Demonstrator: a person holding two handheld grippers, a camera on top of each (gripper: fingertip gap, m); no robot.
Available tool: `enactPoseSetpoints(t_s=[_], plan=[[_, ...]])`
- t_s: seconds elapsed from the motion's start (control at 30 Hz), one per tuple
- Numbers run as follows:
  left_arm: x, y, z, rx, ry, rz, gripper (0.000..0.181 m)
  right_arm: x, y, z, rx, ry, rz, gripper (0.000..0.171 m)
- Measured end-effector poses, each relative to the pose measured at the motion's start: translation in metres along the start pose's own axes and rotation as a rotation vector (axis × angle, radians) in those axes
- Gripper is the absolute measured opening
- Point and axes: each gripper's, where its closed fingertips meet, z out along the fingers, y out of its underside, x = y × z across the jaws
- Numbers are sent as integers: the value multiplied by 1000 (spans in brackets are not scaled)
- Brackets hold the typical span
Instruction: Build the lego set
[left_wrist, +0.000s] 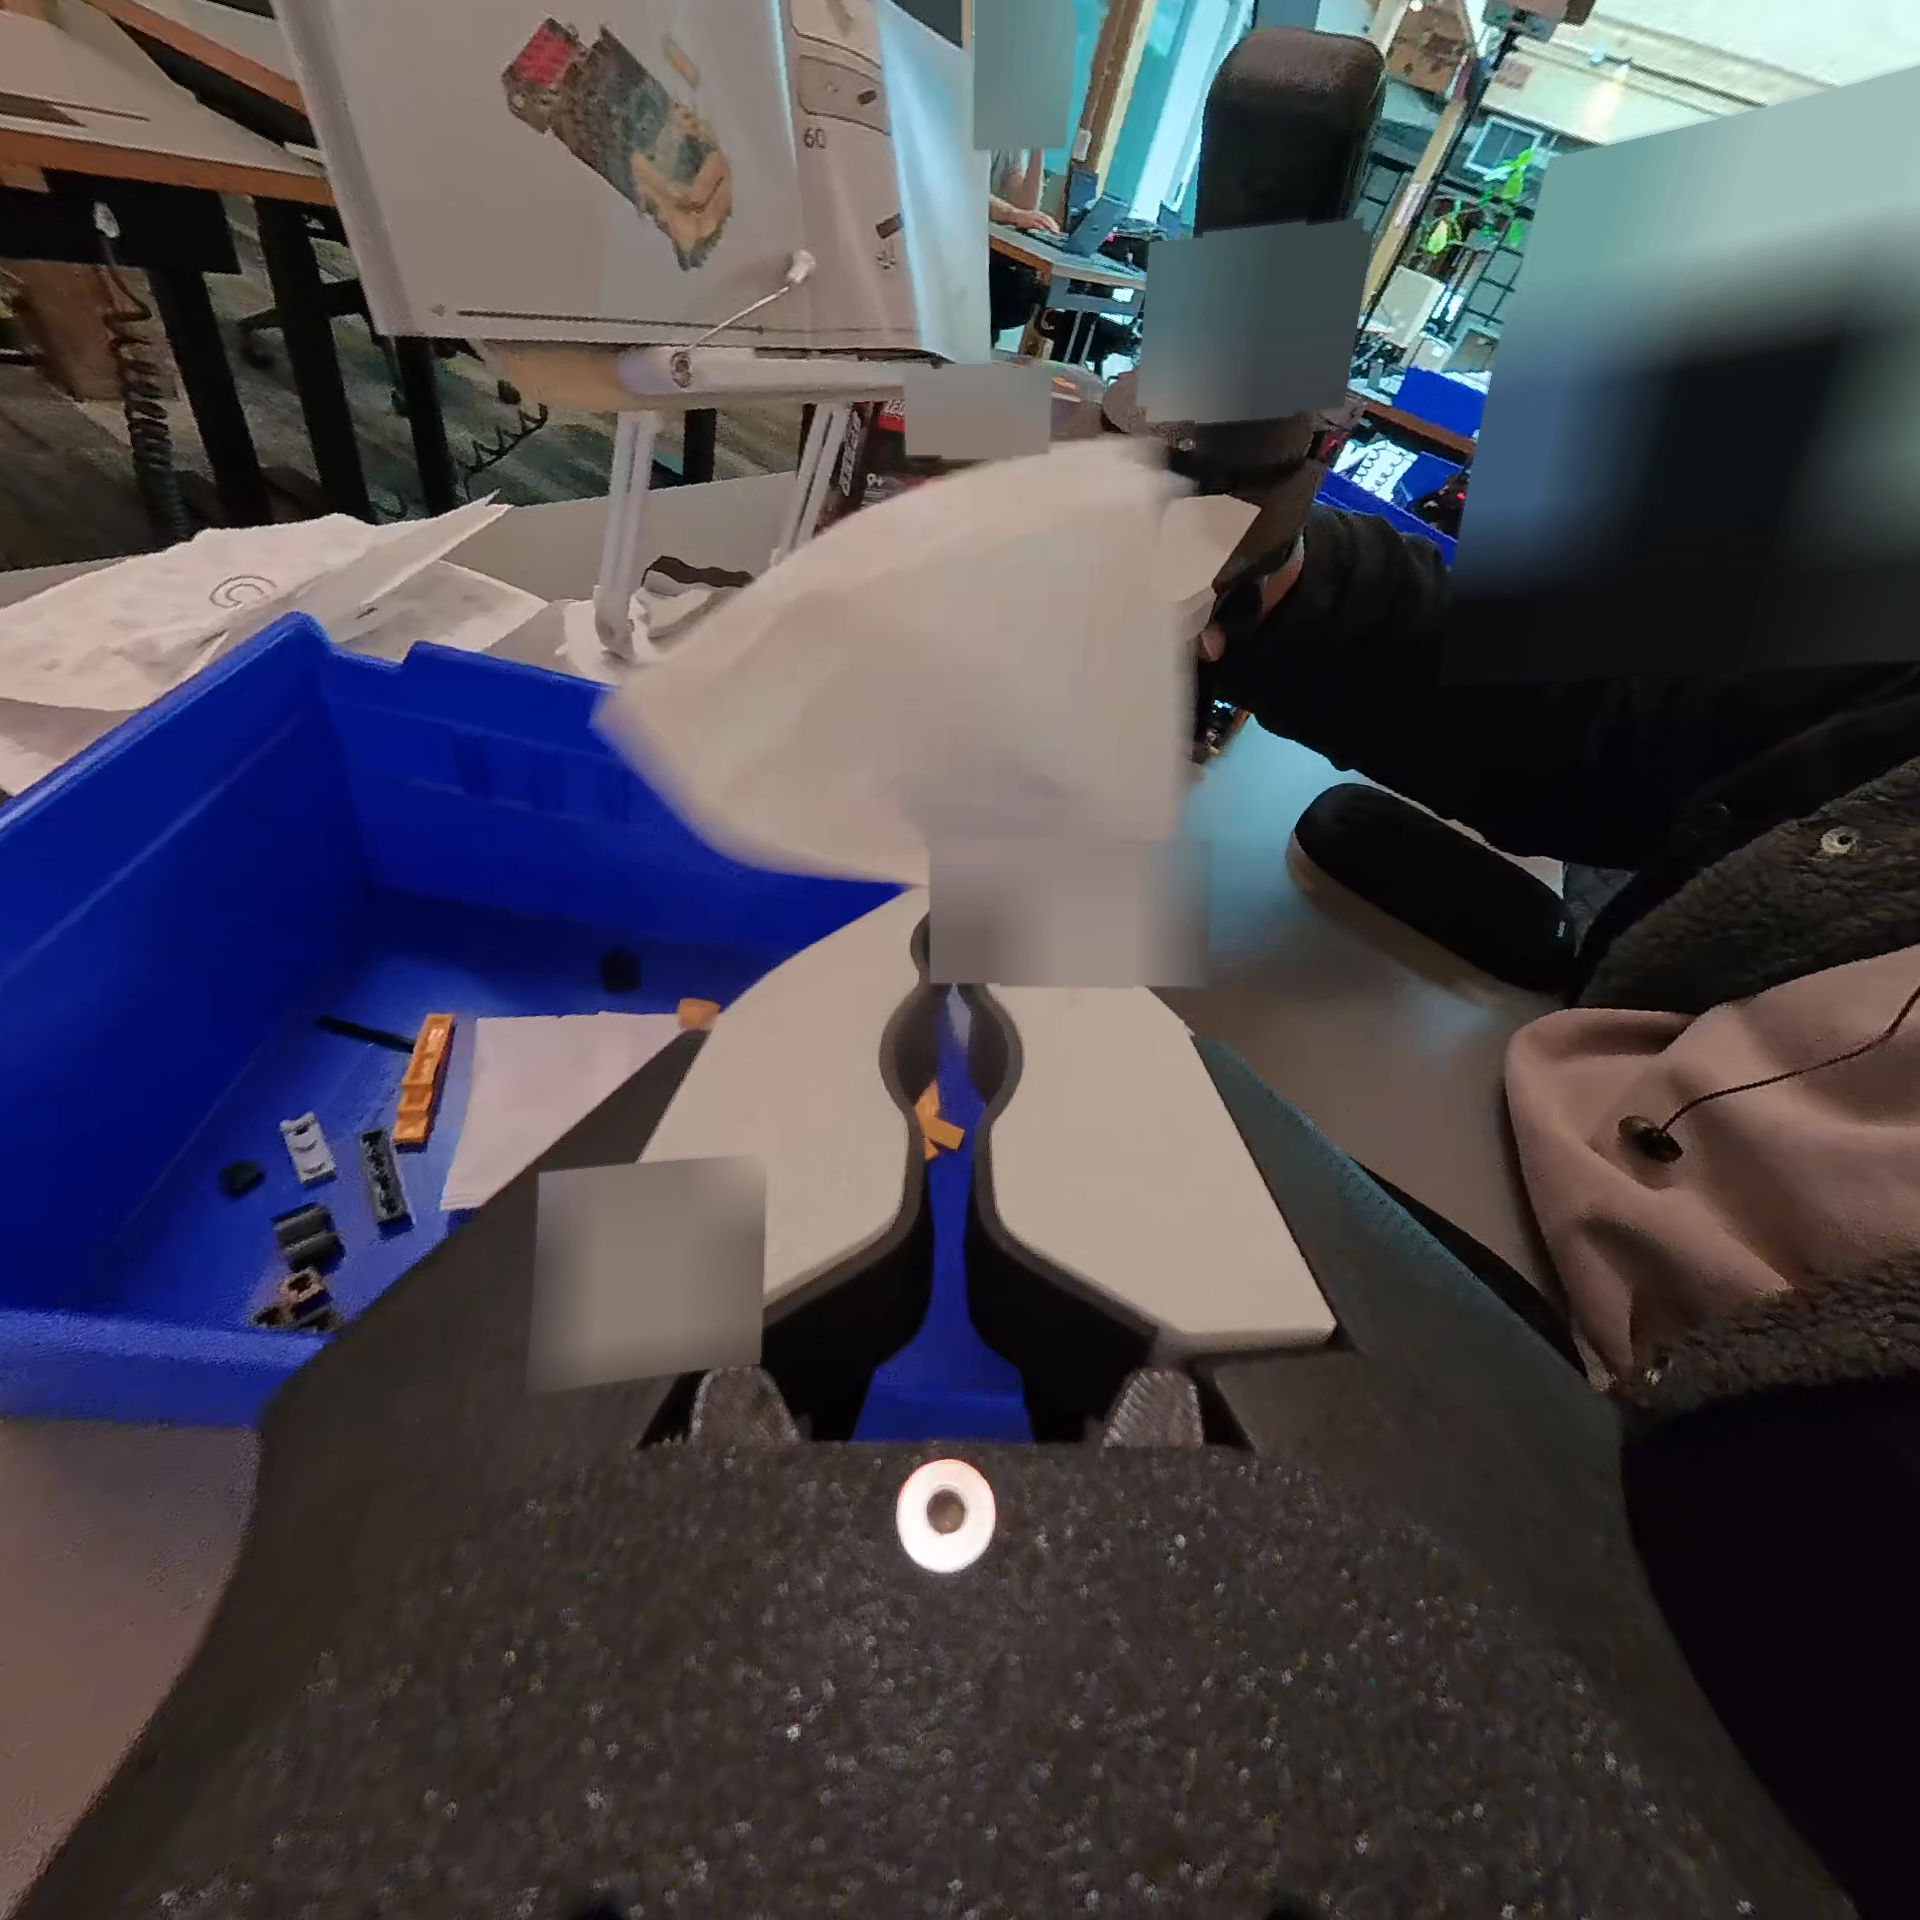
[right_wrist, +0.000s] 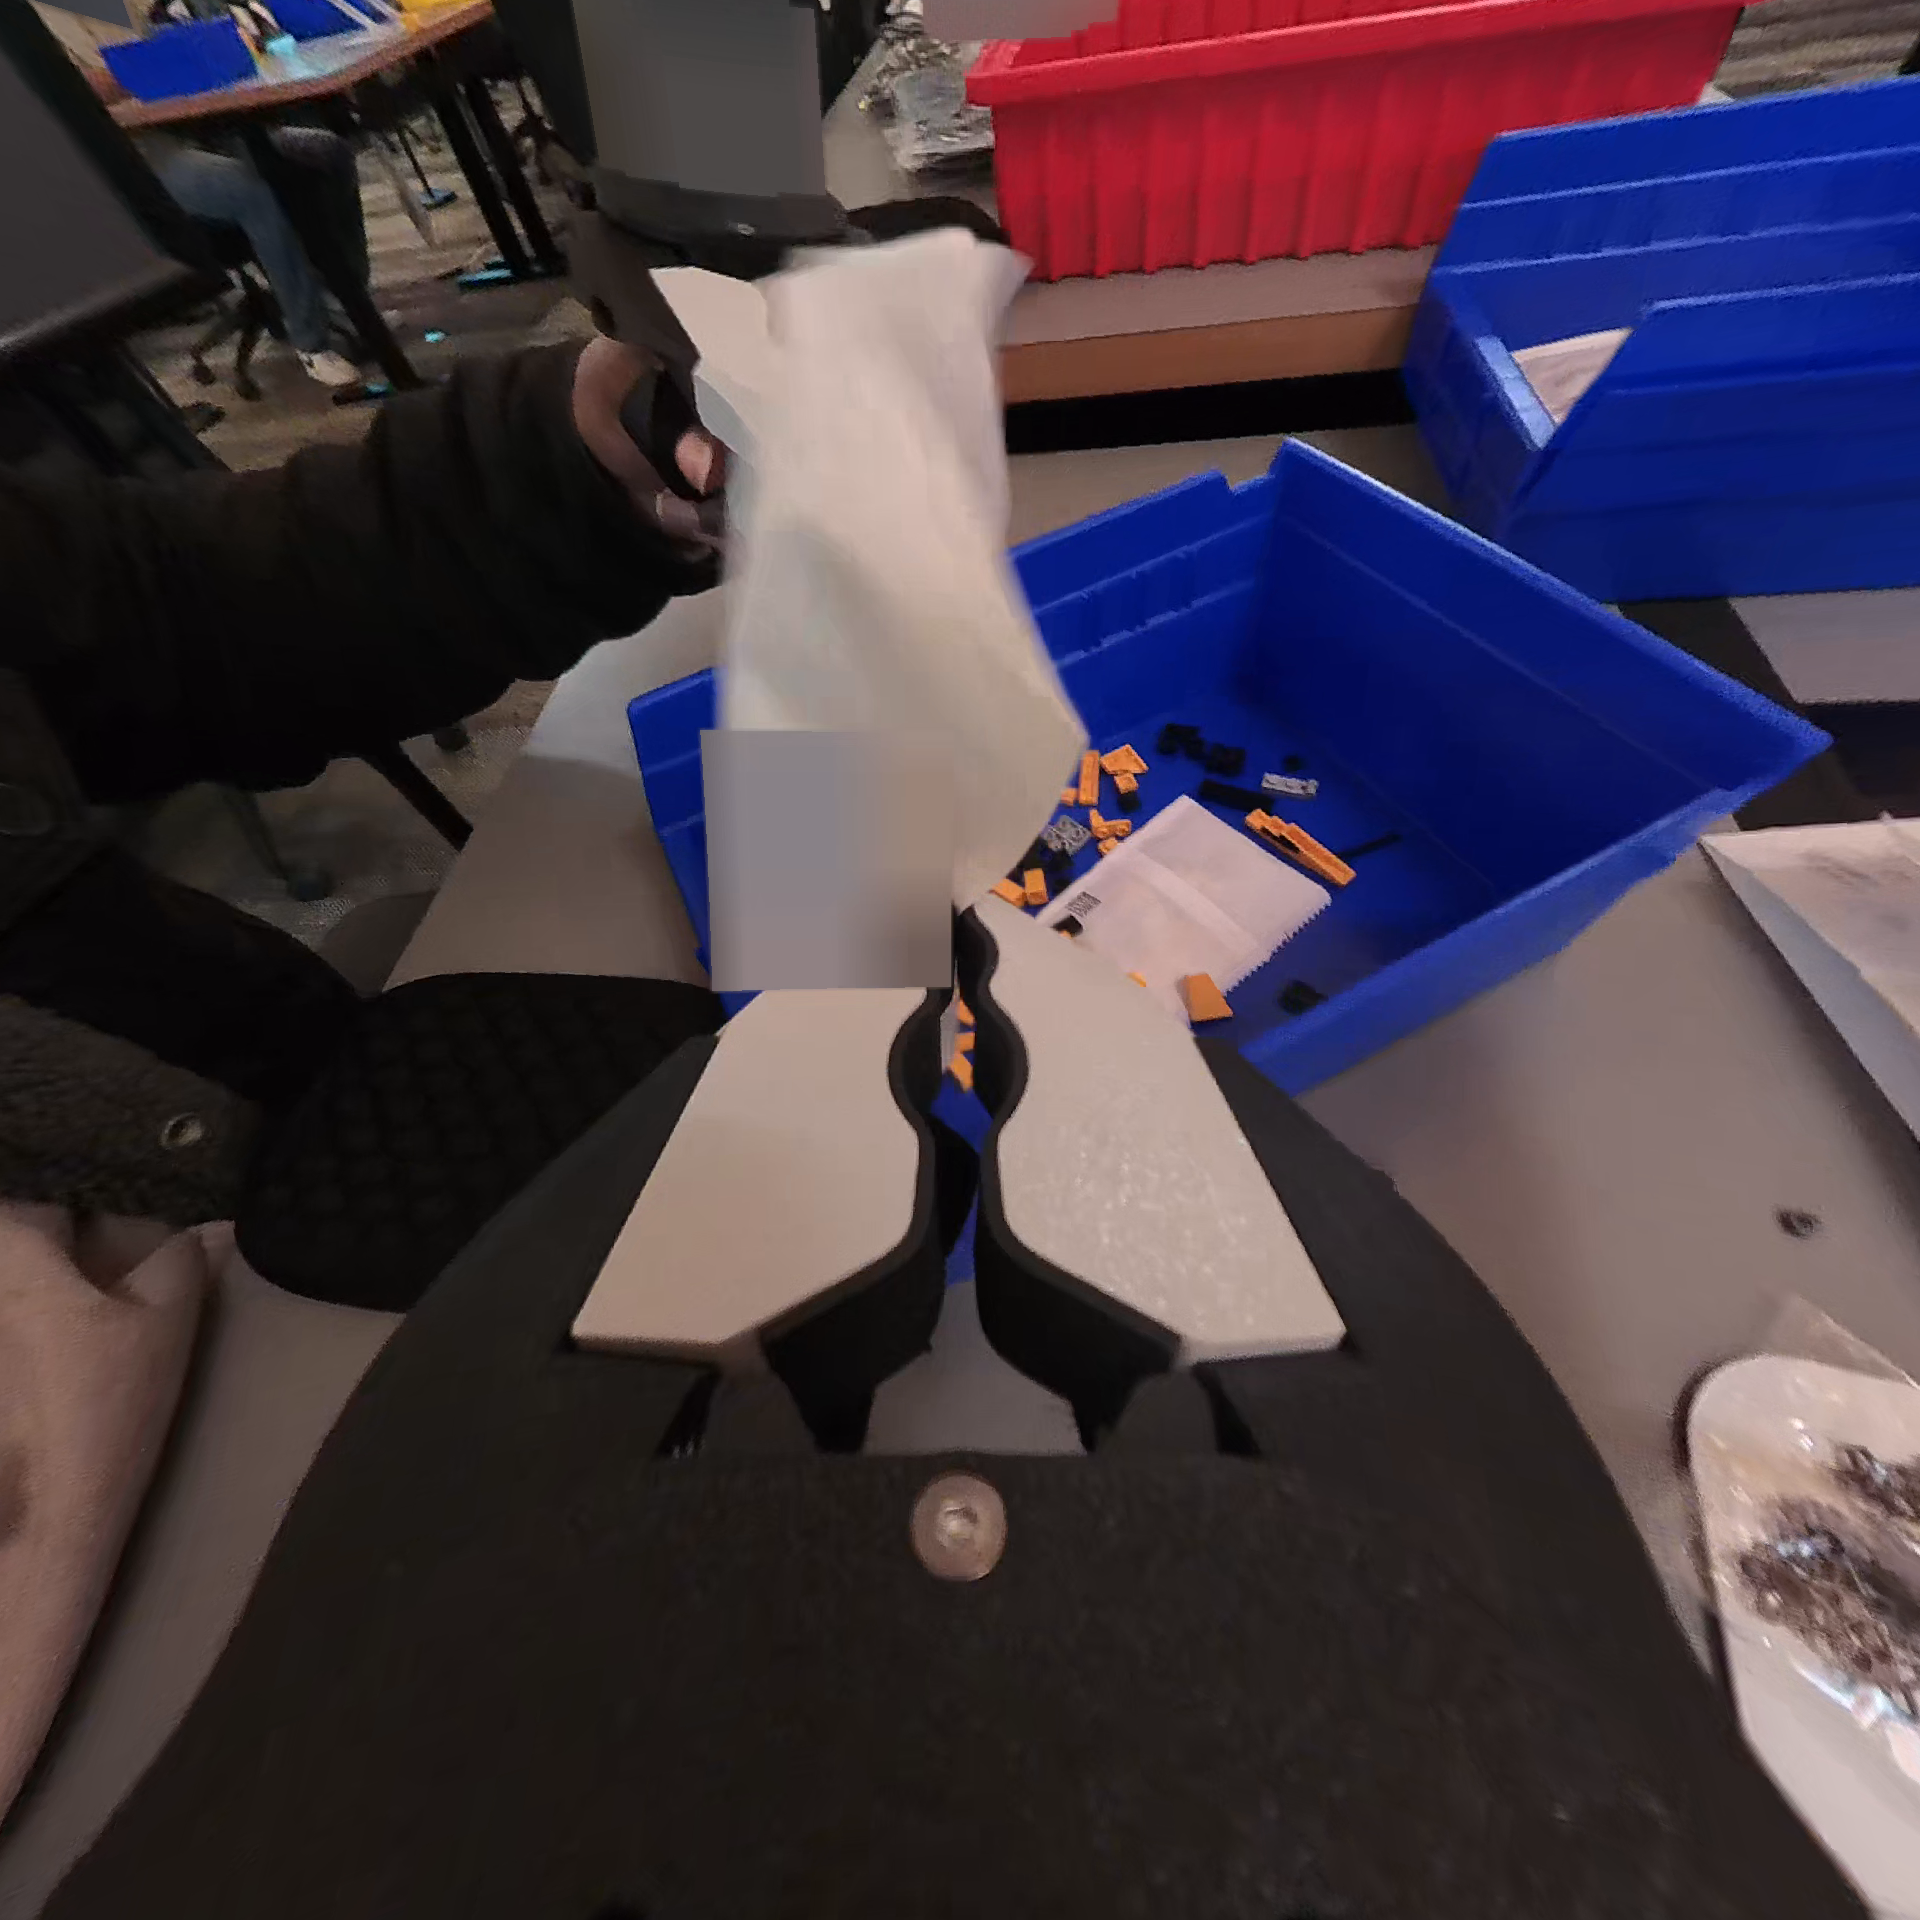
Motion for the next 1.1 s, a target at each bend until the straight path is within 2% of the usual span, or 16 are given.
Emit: enactPoseSetpoints(t_s=[0.07,0.2,0.23,0.5,0.6,0.67,0.73,0.8,0.87,0.97,1.1], plan=[[0,1,1,-16,-8,13,0,-1,-2,-1,1,-3,-2,0],[-14,-4,-24,21,-57,-8,0,19,5,-24,-2,58,35,0],[-13,-3,-26,19,-52,-10,0,17,3,-27,25,29,49,0],[-6,-2,-14,12,-50,18,0,5,7,-8,-9,29,18,0],[-12,-2,-26,13,-75,22,0,17,9,-20,2,73,37,0],[-12,2,-25,-7,-76,23,0,15,4,-27,32,37,83,0],[-14,3,-22,-12,-98,42,0,17,7,-27,8,84,19,0],[-12,-4,-25,36,-90,34,0,10,3,-29,42,55,20,0],[-10,-7,-25,59,-81,32,2,5,0,-33,62,88,-84,0],[-1,-10,-25,74,-59,23,26,-4,-2,-44,88,166,-268,0],[22,-12,-22,60,-13,-4,31,-19,-3,-68,126,375,-615,0]])
